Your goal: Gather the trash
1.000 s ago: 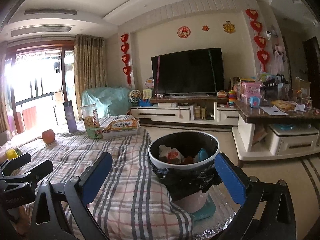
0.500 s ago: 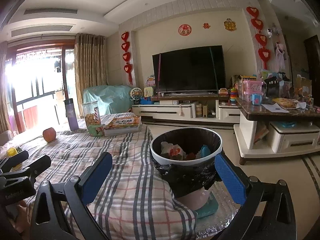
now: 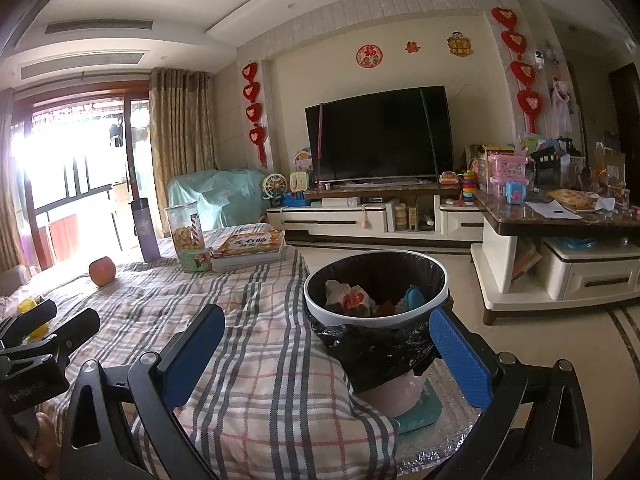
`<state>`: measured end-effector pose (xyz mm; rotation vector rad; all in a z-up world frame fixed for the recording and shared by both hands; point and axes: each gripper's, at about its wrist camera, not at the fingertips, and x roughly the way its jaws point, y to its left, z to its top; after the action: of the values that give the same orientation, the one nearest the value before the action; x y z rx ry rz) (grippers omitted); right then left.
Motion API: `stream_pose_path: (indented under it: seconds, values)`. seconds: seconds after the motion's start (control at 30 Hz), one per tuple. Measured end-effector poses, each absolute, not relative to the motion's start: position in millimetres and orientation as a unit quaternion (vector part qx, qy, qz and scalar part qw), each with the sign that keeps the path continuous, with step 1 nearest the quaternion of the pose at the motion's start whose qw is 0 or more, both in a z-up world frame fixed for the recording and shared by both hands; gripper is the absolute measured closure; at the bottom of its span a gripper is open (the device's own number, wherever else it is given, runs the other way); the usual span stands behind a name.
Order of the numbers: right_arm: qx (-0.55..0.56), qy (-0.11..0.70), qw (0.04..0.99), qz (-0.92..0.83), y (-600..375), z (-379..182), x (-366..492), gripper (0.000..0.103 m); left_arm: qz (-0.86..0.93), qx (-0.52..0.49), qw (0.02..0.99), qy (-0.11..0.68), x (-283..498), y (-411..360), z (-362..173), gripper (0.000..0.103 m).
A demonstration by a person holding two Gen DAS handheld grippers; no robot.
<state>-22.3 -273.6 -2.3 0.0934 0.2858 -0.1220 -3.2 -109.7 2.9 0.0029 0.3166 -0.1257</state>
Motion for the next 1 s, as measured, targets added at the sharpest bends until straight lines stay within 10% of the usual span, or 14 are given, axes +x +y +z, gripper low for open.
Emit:
stream_pose_path:
  seconds: [1.0]
  values:
    - [0.047, 0.143, 0.987, -0.055, -267.1, 0.6, -21.4, 0.0, -0.073, -0.004, 0.984, 0.162, -1.4, -105.7, 0.6, 0.001]
